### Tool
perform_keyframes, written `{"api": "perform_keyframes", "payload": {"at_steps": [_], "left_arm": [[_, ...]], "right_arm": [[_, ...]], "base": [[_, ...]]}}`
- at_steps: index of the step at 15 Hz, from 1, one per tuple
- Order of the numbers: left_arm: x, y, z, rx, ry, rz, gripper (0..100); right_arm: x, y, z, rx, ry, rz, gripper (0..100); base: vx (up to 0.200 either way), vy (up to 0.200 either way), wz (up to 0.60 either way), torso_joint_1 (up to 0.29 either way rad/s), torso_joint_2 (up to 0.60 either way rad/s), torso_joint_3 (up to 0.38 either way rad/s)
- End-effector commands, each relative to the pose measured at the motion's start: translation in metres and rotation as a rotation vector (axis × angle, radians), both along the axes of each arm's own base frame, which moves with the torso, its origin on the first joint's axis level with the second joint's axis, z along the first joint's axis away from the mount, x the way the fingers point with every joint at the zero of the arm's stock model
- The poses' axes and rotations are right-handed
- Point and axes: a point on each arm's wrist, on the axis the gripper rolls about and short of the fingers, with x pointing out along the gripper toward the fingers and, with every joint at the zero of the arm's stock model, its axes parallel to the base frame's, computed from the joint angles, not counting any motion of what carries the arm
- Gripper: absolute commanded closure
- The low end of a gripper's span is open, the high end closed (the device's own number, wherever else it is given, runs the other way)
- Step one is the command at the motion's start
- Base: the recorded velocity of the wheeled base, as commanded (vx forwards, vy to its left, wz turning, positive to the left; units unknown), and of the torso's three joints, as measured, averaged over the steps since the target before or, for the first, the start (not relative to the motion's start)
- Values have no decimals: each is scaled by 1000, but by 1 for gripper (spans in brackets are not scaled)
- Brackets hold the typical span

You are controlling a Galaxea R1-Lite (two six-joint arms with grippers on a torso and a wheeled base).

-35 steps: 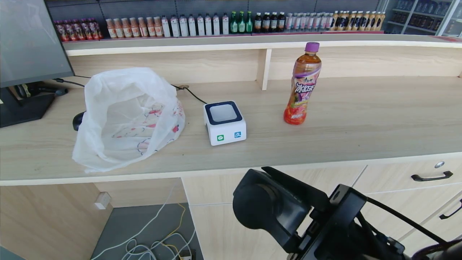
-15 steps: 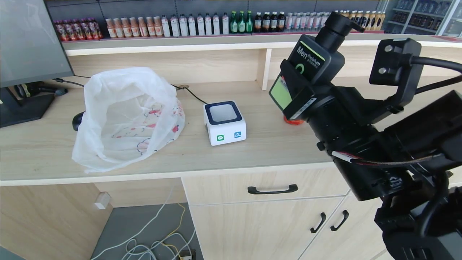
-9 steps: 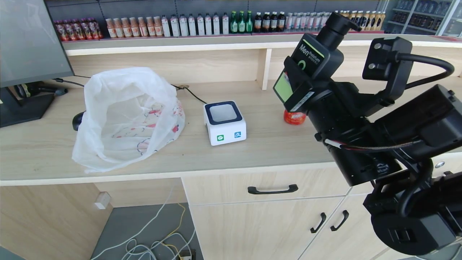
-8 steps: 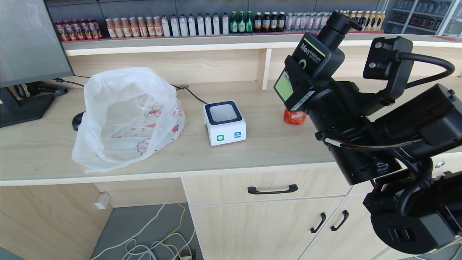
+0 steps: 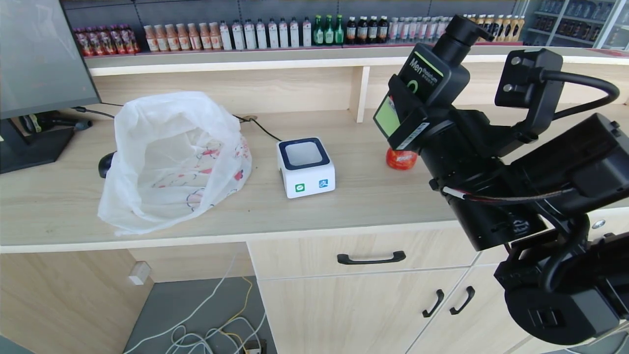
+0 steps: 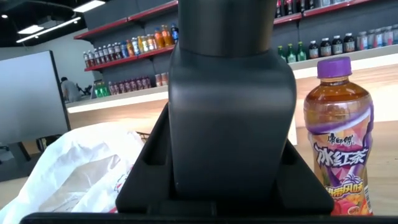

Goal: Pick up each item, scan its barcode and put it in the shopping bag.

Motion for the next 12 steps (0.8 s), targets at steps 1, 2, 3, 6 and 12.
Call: {"api": "perform_keyframes", "payload": {"at_steps": [1, 2, 3, 6, 12], "left_arm": [[0, 0, 0, -4, -1, 0, 0], [0, 0, 0, -5, -1, 2, 0], [0, 0, 0, -7, -1, 0, 0], [0, 0, 0, -8, -1, 0, 0], [0, 0, 0, -12, -1, 0, 0]], "right_arm": [[1, 2, -1, -2, 1, 1, 100], [2, 2, -2, -4, 4, 1, 100], [1, 2, -2, -3, 2, 1, 100], [3, 3, -2, -3, 2, 1, 100], [9, 10, -7, -9, 9, 5, 100]], "base": [[0, 0, 0, 0, 0, 0], [0, 200, 0, 7, -7, 2], [0, 200, 0, 2, 2, 2], [0, 200, 0, -2, 2, 1], [0, 200, 0, 2, 6, 0]]}}
